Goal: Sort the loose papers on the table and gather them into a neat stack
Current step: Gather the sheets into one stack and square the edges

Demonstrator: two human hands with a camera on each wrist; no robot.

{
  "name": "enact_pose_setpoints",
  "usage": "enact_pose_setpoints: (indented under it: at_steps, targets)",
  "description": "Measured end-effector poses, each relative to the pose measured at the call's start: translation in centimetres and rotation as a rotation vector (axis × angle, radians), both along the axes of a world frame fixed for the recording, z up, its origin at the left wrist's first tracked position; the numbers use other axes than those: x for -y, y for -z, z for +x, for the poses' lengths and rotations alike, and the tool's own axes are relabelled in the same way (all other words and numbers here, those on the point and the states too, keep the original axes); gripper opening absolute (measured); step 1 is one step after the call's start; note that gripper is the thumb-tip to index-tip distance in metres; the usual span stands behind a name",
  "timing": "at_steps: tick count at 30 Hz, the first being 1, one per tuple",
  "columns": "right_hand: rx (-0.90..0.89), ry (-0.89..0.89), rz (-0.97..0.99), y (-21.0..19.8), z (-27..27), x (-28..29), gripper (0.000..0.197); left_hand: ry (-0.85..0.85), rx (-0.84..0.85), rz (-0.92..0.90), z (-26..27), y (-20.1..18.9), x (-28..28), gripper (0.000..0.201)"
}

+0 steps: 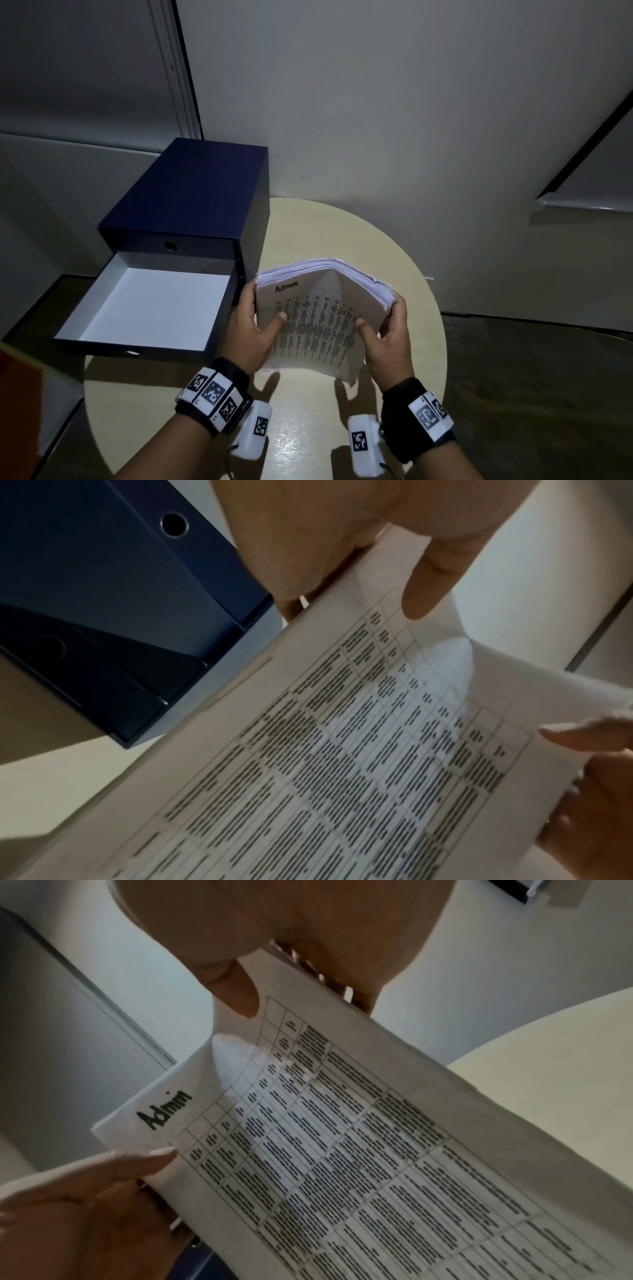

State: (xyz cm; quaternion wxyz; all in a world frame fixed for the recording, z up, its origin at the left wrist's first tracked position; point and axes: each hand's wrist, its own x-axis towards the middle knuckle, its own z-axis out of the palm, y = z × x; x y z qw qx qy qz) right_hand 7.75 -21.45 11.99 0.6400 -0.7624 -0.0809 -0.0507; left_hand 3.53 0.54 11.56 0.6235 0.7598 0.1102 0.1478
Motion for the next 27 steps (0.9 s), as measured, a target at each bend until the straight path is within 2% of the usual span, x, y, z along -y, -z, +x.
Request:
enact_pose_setpoints:
  at_steps: [5, 10, 13, 16, 18, 21, 24, 25, 27]
  targets:
    - [0.027, 0.007, -0.005, -0.4, 0.3, -0.1, 0.075, -0.015, 0.031, -0.013, 0.6, -0.7, -0.1, 0.06]
    - [0.065, 0.027, 0.04, -0.5, 0.5, -0.1, 0.074, -0.002, 0.063, -0.046, 0.7, -0.6, -0.6, 0.063]
    - [0.086, 0.003, 0.037, -0.7, 0.4, 0.0, 0.064, 0.032, 0.137, -0.116, 0.6, -1.2, -0.3, 0.058]
    - [0.074, 0.012, 0.081, -1.4, 0.3, -0.3, 0.059, -0.022, 0.214, -0.229, 0.9, -2.0, 0.0, 0.065]
    - [0.078, 0.056, 0.106, -2.0, 0.3, -0.6, 0.058, -0.056, 0.255, -0.259, 1.2, -2.6, 0.3, 0.062]
    - [0.101, 0.184, 0.168, -2.5, 0.9, -1.3, 0.042, -0.112, 0.238, -0.282, 1.6, -3.2, 0.6, 0.054]
    - [0.086, 0.287, 0.166, -2.6, 1.4, -1.9, 0.011, -0.16, 0.196, -0.257, 2.1, -3.1, 0.5, 0.04]
    - [0.08, 0.312, 0.15, -2.5, 1.5, -2.0, 0.006, -0.183, 0.181, -0.232, 2.3, -2.9, 0.6, 0.033]
    - [0.065, 0.352, 0.115, -2.3, 1.7, -2.4, 0.011, -0.244, 0.154, -0.168, 2.6, -2.7, 1.1, 0.021]
